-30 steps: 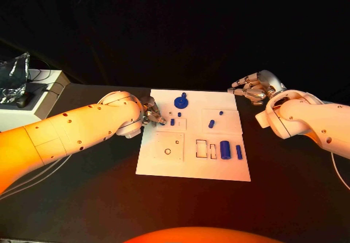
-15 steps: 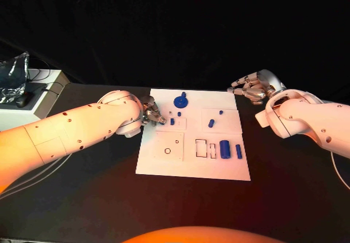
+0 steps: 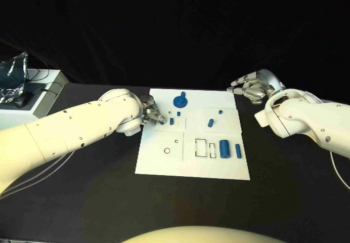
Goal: Assemble the parts on the task board
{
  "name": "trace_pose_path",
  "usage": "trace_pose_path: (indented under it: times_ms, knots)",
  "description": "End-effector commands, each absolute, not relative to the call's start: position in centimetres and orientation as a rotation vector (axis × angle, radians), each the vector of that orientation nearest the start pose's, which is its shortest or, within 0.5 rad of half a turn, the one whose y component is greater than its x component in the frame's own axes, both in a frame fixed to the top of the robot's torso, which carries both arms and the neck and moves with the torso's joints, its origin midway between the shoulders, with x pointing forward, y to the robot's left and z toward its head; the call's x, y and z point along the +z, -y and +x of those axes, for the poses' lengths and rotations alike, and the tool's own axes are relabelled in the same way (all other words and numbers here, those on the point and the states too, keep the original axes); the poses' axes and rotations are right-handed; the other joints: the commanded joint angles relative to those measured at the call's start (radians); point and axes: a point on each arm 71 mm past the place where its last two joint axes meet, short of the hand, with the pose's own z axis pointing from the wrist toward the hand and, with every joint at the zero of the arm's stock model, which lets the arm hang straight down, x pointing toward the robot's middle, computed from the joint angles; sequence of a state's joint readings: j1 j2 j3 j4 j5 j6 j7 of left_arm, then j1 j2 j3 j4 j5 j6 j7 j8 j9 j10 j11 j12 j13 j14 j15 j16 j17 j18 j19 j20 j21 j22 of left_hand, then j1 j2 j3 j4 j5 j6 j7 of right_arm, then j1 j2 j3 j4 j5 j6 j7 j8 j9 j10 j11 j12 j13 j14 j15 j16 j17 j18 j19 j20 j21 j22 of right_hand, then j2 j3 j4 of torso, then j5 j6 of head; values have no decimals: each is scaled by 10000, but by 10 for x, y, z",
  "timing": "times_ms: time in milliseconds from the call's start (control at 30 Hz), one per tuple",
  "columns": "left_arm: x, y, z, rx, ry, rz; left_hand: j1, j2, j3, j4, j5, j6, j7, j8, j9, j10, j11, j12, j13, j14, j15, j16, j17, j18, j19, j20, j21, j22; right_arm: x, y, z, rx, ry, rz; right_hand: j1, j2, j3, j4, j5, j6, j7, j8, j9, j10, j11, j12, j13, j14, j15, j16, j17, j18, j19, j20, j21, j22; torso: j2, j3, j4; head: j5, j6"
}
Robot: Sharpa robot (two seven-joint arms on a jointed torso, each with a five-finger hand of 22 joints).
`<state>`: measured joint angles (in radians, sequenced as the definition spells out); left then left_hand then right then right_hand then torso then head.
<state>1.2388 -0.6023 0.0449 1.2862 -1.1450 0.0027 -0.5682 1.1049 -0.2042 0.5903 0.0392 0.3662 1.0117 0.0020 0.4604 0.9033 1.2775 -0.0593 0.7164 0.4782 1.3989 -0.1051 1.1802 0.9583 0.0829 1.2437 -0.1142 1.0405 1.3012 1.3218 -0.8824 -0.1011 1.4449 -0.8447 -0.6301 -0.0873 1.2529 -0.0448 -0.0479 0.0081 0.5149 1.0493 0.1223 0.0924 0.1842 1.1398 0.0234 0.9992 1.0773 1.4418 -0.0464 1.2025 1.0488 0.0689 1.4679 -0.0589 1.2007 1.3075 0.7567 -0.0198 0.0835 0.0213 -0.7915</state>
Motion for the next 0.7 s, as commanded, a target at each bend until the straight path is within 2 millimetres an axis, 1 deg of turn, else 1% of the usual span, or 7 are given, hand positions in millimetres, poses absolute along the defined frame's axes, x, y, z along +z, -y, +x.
trace_pose_path:
  times_ms: [33, 100, 200, 267, 367, 567, 700]
  knots:
    - [-199, -168, 535, -3601, -21676, -2861, 226, 347, -219, 52, -25, 76, -67, -63, -34, -46, -54, 59, -2, 0, -24, -57, -10, -203, 32, 10, -39, -10, -143, 268, 518, 7120, -14401, 5467, -11, 14, -28, -3, 47, 72, 18, -15, -8, -62, -24, -16, -4, 6, -46, -33, -6, 59, 314, -56, -22, 1647, -10, -1, 8, -5, -16]
    - [-199, -168, 535, -3606, -21677, -2875, 226, 341, -478, 174, -28, 112, -80, -71, -55, -50, -55, 77, 3, 6, -26, -57, -10, -207, 44, 6, -42, -8, -143, 268, 518, 7120, -14399, 5465, -31, 14, -36, 2, 51, 66, 21, -19, -10, -63, -23, -20, -7, 6, -46, -34, -7, 59, 313, -56, -23, 1646, -8, -2, 17, -11, -27]
    - [-199, -168, 535, -3620, -21673, -2894, 199, 307, -691, 321, -34, 149, -93, -79, -76, -52, -57, 86, 4, -1, -25, -68, -24, -211, 45, 7, -55, -10, -143, 268, 518, 7123, -14395, 5461, -31, 14, -36, 2, 51, 66, 21, -19, -10, -63, -23, -20, -7, 6, -46, -34, -7, 59, 313, -56, -23, 1646, -12, -2, 21, -11, -33]
    - [-199, -168, 535, -3624, -21669, -2906, 286, 336, -1024, 496, -24, 170, -93, -91, -95, -63, -64, 100, 10, 2, -32, -65, -24, -215, 51, 5, -65, -7, -143, 268, 518, 7124, -14392, 5459, -31, 14, -36, 2, 51, 66, 21, -19, -10, -63, -23, -20, -7, 6, -46, -34, -7, 59, 313, -56, -23, 1646, -17, -5, 18, -11, -36]
    - [-199, -168, 535, -3617, -21669, -2918, 329, 315, -1256, 648, -17, 185, -94, -96, -106, -77, -59, 107, 12, 2, -29, -63, -26, -213, 58, 7, -71, -2, -143, 268, 518, 7120, -14384, 5459, -31, 14, -36, 2, 51, 66, 21, -19, -10, -63, -23, -20, -7, 6, -46, -34, -7, 59, 313, -56, -23, 1646, -16, -8, 15, -10, -34]
    - [-199, -169, 535, -3576, -21691, -2900, 357, 245, -1480, 803, -26, 216, -95, -94, -115, -81, -54, 117, 11, -6, -27, -66, -34, -212, 56, 12, -94, -1, -143, 269, 518, 7108, -14373, 5464, -31, 14, -36, 2, 51, 66, 21, -19, -10, -63, -23, -20, -7, 6, -46, -34, -7, 59, 313, -56, -23, 1646, -17, -7, 10, -4, -40]
    - [-200, -169, 535, -3548, -21703, -2884, 384, 273, -1836, 931, -23, 234, -94, -83, -111, -86, -58, 135, 17, -6, -24, -62, -34, -211, 60, 18, -98, 9, -143, 269, 518, 7102, -14372, 5468, -31, 14, -36, 2, 51, 66, 21, -19, -10, -63, -23, -20, -7, 6, -46, -34, -7, 59, 313, -56, -23, 1646, -20, -10, 19, -3, -40]
